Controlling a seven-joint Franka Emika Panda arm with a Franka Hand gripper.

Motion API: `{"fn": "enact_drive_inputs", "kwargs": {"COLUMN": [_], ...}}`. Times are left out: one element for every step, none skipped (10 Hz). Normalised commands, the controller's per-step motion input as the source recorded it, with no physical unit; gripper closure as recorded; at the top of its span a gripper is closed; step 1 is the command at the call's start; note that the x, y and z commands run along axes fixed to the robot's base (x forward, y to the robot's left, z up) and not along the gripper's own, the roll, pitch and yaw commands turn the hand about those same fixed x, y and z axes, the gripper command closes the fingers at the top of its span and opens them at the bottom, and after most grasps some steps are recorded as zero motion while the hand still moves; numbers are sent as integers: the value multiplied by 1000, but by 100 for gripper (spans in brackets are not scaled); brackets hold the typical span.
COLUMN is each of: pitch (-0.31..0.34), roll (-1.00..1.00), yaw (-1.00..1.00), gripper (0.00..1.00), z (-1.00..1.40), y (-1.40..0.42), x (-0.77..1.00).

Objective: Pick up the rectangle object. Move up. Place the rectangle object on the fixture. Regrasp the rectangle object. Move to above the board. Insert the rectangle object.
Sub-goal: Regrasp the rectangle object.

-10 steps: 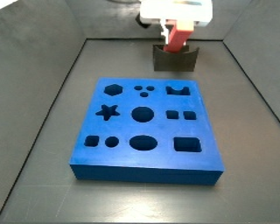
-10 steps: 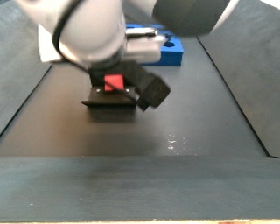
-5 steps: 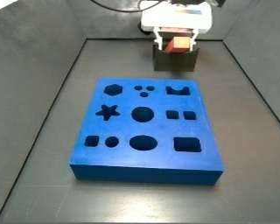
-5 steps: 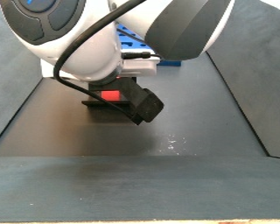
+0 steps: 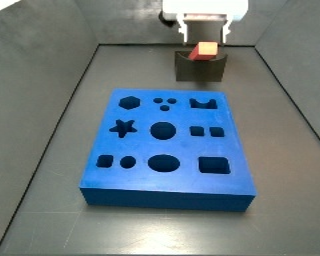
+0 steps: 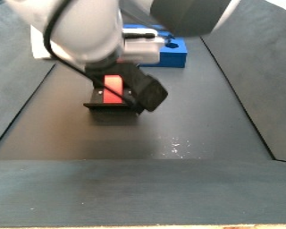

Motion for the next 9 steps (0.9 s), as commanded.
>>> {"fn": "enact_drive_inputs", "kwargs": {"pitch": [34, 60, 88, 103, 77, 76, 64, 59, 50], "roll": [42, 45, 43, 42, 1000, 1000, 1000, 1000, 1000], "yaw": [65, 58, 37, 20, 7, 6, 5, 4, 3], "gripper": [0, 0, 0, 0, 0, 0, 0, 0, 0], "z": [924, 762, 545, 382, 1000, 976, 915, 889, 761], "y": [-1, 0, 1, 4, -963, -1000, -1000, -1000, -947], "x": [-46, -41, -36, -34, 11, 13, -28, -54, -83]}}
